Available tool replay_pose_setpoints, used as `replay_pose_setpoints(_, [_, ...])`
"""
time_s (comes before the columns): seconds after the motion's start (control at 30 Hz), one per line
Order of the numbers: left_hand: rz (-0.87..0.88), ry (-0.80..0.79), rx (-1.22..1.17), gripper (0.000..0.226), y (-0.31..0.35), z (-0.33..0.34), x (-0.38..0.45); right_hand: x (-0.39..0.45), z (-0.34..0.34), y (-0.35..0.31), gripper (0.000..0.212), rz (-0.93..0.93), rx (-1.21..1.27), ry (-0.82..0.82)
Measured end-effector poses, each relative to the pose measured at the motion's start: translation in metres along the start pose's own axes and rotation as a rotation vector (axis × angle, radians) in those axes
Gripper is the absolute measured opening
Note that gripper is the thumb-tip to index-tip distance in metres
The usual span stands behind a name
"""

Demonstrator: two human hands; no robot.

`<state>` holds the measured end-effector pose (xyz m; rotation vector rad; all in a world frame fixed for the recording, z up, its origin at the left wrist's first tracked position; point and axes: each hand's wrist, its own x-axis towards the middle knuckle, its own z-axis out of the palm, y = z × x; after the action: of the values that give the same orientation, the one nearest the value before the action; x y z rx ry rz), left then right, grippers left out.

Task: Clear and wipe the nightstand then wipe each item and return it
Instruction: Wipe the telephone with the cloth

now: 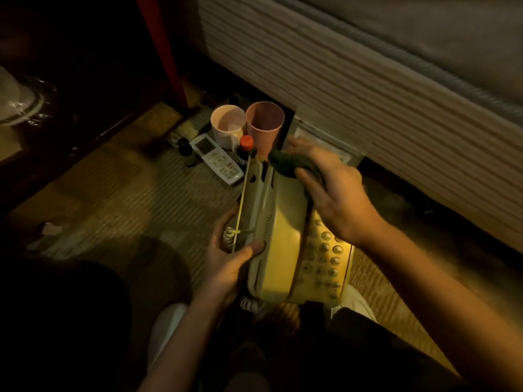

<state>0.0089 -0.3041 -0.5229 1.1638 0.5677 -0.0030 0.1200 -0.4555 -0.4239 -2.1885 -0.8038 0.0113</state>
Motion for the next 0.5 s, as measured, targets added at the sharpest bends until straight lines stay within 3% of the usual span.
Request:
replay_pose_setpoints(0.2, [-0.016,0.008,-0.051,0.070,-0.027,-0.004,0.001,-0.065,0.050,0.016,0.052,-0.156,-0.242,-0.077])
replay_pose_setpoints(0.33, [-0.030,0.023,-0.055,0.092,-0.033,-0.008,0.004,-0.106,0.070,0.021,0.048,-0.333,-0.273,-0.192])
replay_pose_setpoints(0.4, [0.009,0.019,0.004,0.079,-0.033,-0.011,0.007,-0.094,0.066,0.032,0.048,-0.310,-0.262,-0.224])
replay_pose_setpoints(0.5, [0.005,0.010,0.007,0.070,-0.039,-0.015,0.007,-0.058,0.060,0.047,0.066,-0.093,-0.238,-0.136])
